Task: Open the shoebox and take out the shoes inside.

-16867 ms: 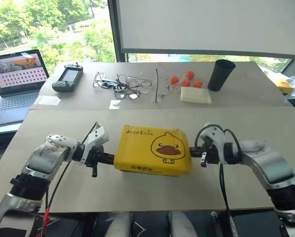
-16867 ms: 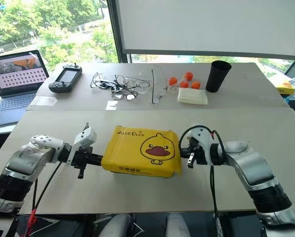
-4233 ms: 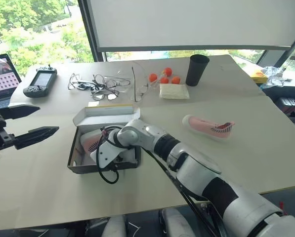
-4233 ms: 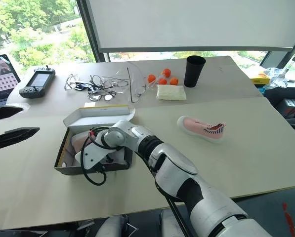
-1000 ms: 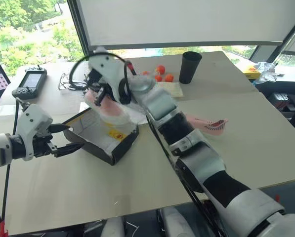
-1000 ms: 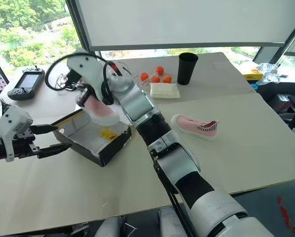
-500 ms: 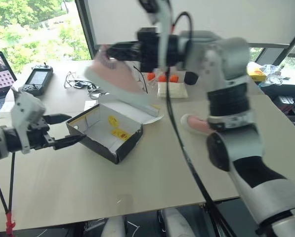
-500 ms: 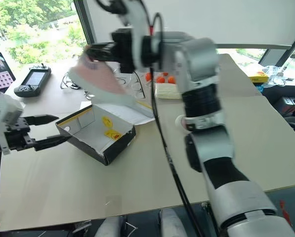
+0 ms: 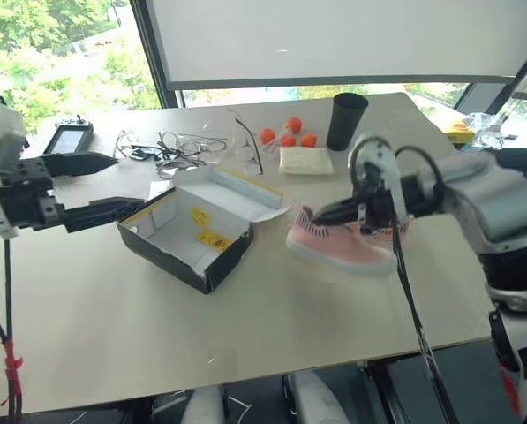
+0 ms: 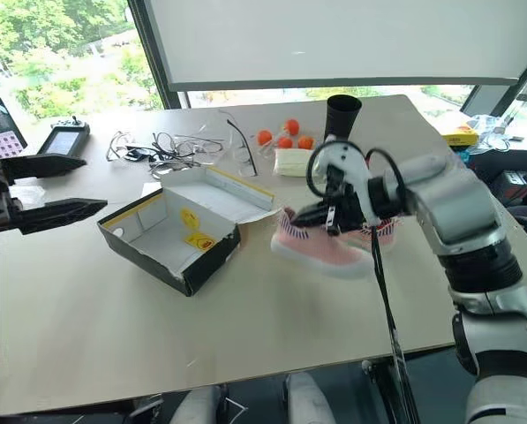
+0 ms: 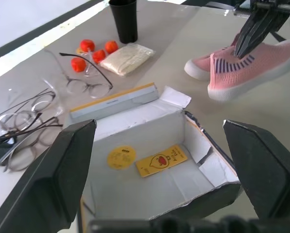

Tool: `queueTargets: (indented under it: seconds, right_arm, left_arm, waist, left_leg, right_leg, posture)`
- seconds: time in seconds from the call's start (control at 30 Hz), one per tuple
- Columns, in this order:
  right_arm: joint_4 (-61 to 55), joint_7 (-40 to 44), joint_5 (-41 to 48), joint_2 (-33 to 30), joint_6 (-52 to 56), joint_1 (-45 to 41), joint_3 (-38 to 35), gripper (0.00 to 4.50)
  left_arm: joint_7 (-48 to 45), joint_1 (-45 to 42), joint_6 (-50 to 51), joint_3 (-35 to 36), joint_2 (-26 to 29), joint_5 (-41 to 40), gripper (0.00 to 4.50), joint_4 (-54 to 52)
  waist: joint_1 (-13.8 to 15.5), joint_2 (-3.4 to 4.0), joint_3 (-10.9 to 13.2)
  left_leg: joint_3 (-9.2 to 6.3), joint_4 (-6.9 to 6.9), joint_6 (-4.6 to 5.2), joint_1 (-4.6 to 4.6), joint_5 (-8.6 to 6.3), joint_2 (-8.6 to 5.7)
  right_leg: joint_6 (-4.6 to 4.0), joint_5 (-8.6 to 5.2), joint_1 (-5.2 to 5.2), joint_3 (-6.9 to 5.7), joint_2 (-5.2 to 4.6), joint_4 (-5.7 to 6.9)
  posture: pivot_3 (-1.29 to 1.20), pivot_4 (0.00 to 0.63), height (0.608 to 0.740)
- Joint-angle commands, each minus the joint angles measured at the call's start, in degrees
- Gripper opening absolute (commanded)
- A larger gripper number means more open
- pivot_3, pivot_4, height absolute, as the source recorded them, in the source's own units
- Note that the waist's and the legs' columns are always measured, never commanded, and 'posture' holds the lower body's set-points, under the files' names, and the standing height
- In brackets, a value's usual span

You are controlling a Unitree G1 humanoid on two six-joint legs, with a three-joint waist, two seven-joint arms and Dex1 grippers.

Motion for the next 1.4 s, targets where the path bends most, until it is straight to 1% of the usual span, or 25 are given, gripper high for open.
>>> queueTargets:
  seconds: [0.03, 0.13, 0.23, 0.3, 0.37, 0.43, 0.53, 0.6, 0.63, 0.7, 0.77, 0.8, 0.83, 0.9, 0.93, 1.03, 1.1, 1.13, 1.23, 1.33, 1.4]
  right_arm:
    - [-1.58, -1.41, -6.12, -1.83, -10.71, 4.37, 1.94, 0.04]
    - [0.60, -4.10, -10.91, -1.74, -13.49, 5.01, 3.51, 0.04]
    - [0.73, -4.33, -11.10, -1.17, -12.86, 3.90, 2.53, 0.04]
    - [0.40, -3.99, -9.51, -0.51, -10.49, 3.81, 1.57, 0.69]
    - [-0.01, -3.49, -8.81, -0.57, -9.19, 4.34, 1.29, 1.23]
    - [-0.74, -1.85, -6.99, -2.42, -8.45, 5.85, -0.51, 1.89]
    - [-0.22, -0.04, -4.11, -4.80, -6.00, 5.72, -4.02, 2.96]
    - [1.08, 1.63, -0.78, -6.80, -3.69, 5.36, -8.04, 3.70]
    - [1.59, 2.24, 0.81, -7.35, -2.55, 5.19, -9.80, 3.93]
    - [5.76, 1.75, 4.30, -7.53, -0.32, 3.62, -15.75, 4.48]
    - [11.78, -1.90, 4.52, -7.11, -1.58, 2.05, -20.75, 4.48]
    - [16.61, -5.72, 3.80, -6.33, -3.83, 0.95, -23.95, 4.48]
    - [23.55, -11.45, 2.36, -5.75, -7.21, -0.28, -27.51, 4.48]
    - [31.82, -18.87, 0.16, -5.11, -15.15, 0.27, -32.52, 4.48]
    - [35.72, -23.21, -1.22, -4.94, -18.34, 1.02, -34.17, 4.48]
    - [42.29, -33.11, -5.64, -3.71, -28.15, 4.07, -35.93, 4.48]
    - [44.27, -39.03, -7.96, -1.90, -35.24, 7.71, -37.12, 4.48]
    - [44.38, -41.01, -8.44, -0.98, -37.04, 9.24, -37.57, 4.48]
    - [42.81, -43.32, -8.50, 1.71, -41.82, 13.77, -38.27, 4.48]
    - [40.44, -48.01, -9.04, 5.12, -45.63, 19.49, -39.41, 4.48]
    - [38.63, -50.23, -9.47, 7.52, -47.45, 22.74, -39.23, 4.48]
  left_arm:
    - [-0.23, -2.94, -2.01, -2.01, -0.03, 0.03, 4.50, 0.75]
    - [-0.77, -4.64, -2.85, -4.15, -0.24, 0.64, 4.50, 2.05]
    - [-1.44, -5.70, -3.70, -5.76, -0.53, 1.10, 4.50, 3.01]
    - [-1.53, -6.33, -4.38, -6.86, -1.08, 1.54, 4.50, 3.64]
    - [-1.68, -6.78, -4.78, -7.58, -1.55, 1.85, 4.50, 4.02]
    - [-1.87, -7.09, -5.22, -8.15, -1.95, 2.17, 4.50, 4.45]
    - [-2.15, -7.30, -5.58, -8.39, -2.16, 2.47, 4.50, 5.31]
    - [-1.72, -7.40, -5.58, -8.30, -2.71, 2.67, 4.50, 5.95]
    - [-1.48, -7.46, -5.50, -8.20, -2.94, 2.70, 4.50, 6.19]
    - [-0.26, -7.72, -5.39, -7.49, -3.96, 2.63, 4.50, 7.27]
    - [1.85, -7.70, -5.68, -6.36, -5.42, 2.97, 4.50, 8.33]
    - [3.68, -7.49, -6.37, -5.57, -6.55, 3.70, 4.50, 9.31]
    - [6.28, -6.87, -7.69, -4.71, -7.93, 5.30, 4.50, 10.80]
    - [11.43, -5.41, -11.24, -3.48, -10.40, 9.59, 4.50, 12.99]
    - [14.60, -4.02, -13.82, -2.61, -12.04, 12.36, 4.50, 14.38]
    - [21.84, -0.54, -18.52, -0.12, -16.90, 16.78, 4.50, 15.91]
    - [25.58, 1.98, -20.45, 1.82, -20.93, 17.67, 4.50, 15.74]
    - [26.64, 3.16, -21.40, 2.07, -22.17, 18.42, 4.50, 15.48]
    - [29.94, 5.44, -23.46, 2.68, -25.79, 19.71, 4.50, 15.10]
    - [34.79, 8.54, -28.39, 1.24, -29.42, 24.69, 4.50, 15.94]
    - [38.24, 10.88, -31.71, -0.04, -31.46, 28.74, 4.50, 15.81]
  waist:
    - [0.07, -0.01, -0.01]
    - [-0.16, -0.01, 0.00]
    - [-0.23, -0.02, -0.01]
    - [-0.12, -0.01, -0.01]
    - [-0.03, -0.02, -0.01]
    - [0.07, -0.02, -0.01]
    - [0.26, -0.02, 0.00]
    - [0.30, -0.02, 0.00]
    - [0.33, -0.02, 0.00]
    - [0.31, -0.02, 0.00]
    - [0.23, -0.03, -0.01]
    - [0.20, -0.02, -0.01]
    - [0.20, -0.02, -0.01]
    - [0.30, -0.05, -0.02]
    - [0.43, -0.08, -0.04]
    - [0.65, -0.08, -0.05]
    - [0.57, -0.08, -0.06]
    - [0.51, -0.08, -0.06]
    - [0.28, -0.09, -0.06]
    - [0.31, -0.08, -0.09]
    - [0.26, -0.10, -0.14]
  left_leg:
    - [0.00, 0.01, 0.01, 0.00, 0.00, 0.01]
    - [0.06, 0.10, 0.00, -0.01, -0.01, 0.00]
    - [0.14, 0.12, 0.01, 0.07, 0.00, 0.06]
    - [0.13, 0.14, 0.01, 0.08, 0.00, 0.10]
    - [0.13, 0.14, 0.01, 0.09, 0.00, 0.11]
    - [0.13, 0.15, 0.01, 0.08, 0.00, 0.11]
    - [0.12, 0.18, 0.02, 0.01, -0.01, 0.09]
    - [0.12, 0.19, 0.02, 0.01, -0.02, 0.10]
    - [0.13, 0.19, 0.03, 0.01, -0.02, 0.10]
    - [0.13, 0.19, 0.03, 0.05, -0.02, 0.10]
    - [0.14, 0.20, 0.03, 0.10, -0.02, 0.11]
    - [0.14, 0.20, 0.03, 0.10, -0.02, 0.11]
    - [0.15, 0.20, 0.03, 0.14, -0.02, 0.10]
    - [0.18, 0.20, 0.03, 0.20, -0.02, 0.09]
    - [0.18, 0.20, 0.03, 0.20, -0.02, 0.09]
    - [0.19, 0.17, 0.12, 0.19, -0.07, 0.09]
    - [0.32, 0.17, 0.17, 0.18, -0.10, 0.09]
    - [0.35, 0.15, 0.17, 0.18, -0.10, 0.06]
    - [0.44, 0.16, 0.17, 0.20, -0.10, -0.03]
    - [0.46, 0.18, 0.17, 0.25, -0.10, -0.07]
    - [0.46, 0.17, 0.16, 0.41, -0.11, -0.06]
  right_leg:
    - [0.02, -0.01, 0.01, -0.01, 0.01, -0.02]
    - [0.01, -0.01, 0.00, 0.04, 0.01, 0.00]
    - [0.02, -0.01, 0.00, 0.14, 0.09, 0.06]
    - [0.02, -0.01, 0.01, 0.15, 0.15, 0.06]
    - [0.02, -0.01, 0.02, 0.15, 0.17, 0.08]
    - [0.00, 0.00, 0.03, 0.15, 0.17, 0.06]
    - [-0.04, 0.03, 0.03, 0.15, 0.15, 0.03]
    - [-0.05, 0.03, 0.02, 0.15, 0.15, 0.02]
    - [-0.05, 0.03, 0.03, 0.15, 0.15, 0.03]
    - [-0.05, 0.03, 0.03, 0.15, 0.15, 0.04]
    - [-0.04, 0.03, 0.07, 0.17, 0.16, 0.05]
    - [-0.04, 0.03, 0.08, 0.17, 0.17, 0.05]
    - [-0.05, 0.03, 0.10, 0.18, 0.16, 0.05]
    - [-0.13, 0.09, 0.18, 0.20, 0.15, 0.04]
    - [-0.35, 0.22, 0.18, 0.20, 0.15, 0.02]
    - [-0.37, 0.22, 0.20, 0.22, 0.13, -0.03]
    - [-0.38, 0.24, 0.18, 0.32, 0.09, -0.03]
    - [-0.38, 0.24, 0.18, 0.35, 0.05, -0.04]
    - [-0.34, 0.26, 0.17, 0.44, -0.08, 0.04]
    - [-0.26, 0.31, 0.25, 0.45, -0.12, 0.03]
    - [-0.23, 0.30, 0.52, 0.44, -0.14, -0.04]
  posture:
    - [0.00, 0.150, 0.740]
    - [0.00, 0.150, 0.740]
    - [0.00, 0.150, 0.740]
    - [0.00, 0.150, 0.740]
    - [0.00, 0.150, 0.740]
    - [0.00, 0.150, 0.740]
    - [0.00, 0.150, 0.740]
    - [0.00, 0.150, 0.740]
    - [0.00, 0.150, 0.740]
    - [0.00, 0.150, 0.740]
    - [0.00, 0.150, 0.740]
    - [0.00, 0.150, 0.740]
    - [0.00, 0.150, 0.740]
    - [0.00, 0.150, 0.740]
    - [0.00, 0.150, 0.740]
    - [0.00, 0.150, 0.740]
    - [0.00, 0.150, 0.740]
    - [0.00, 0.150, 0.740]
    - [0.00, 0.150, 0.740]
    - [0.00, 0.150, 0.740]
    - [0.00, 0.150, 0.740]
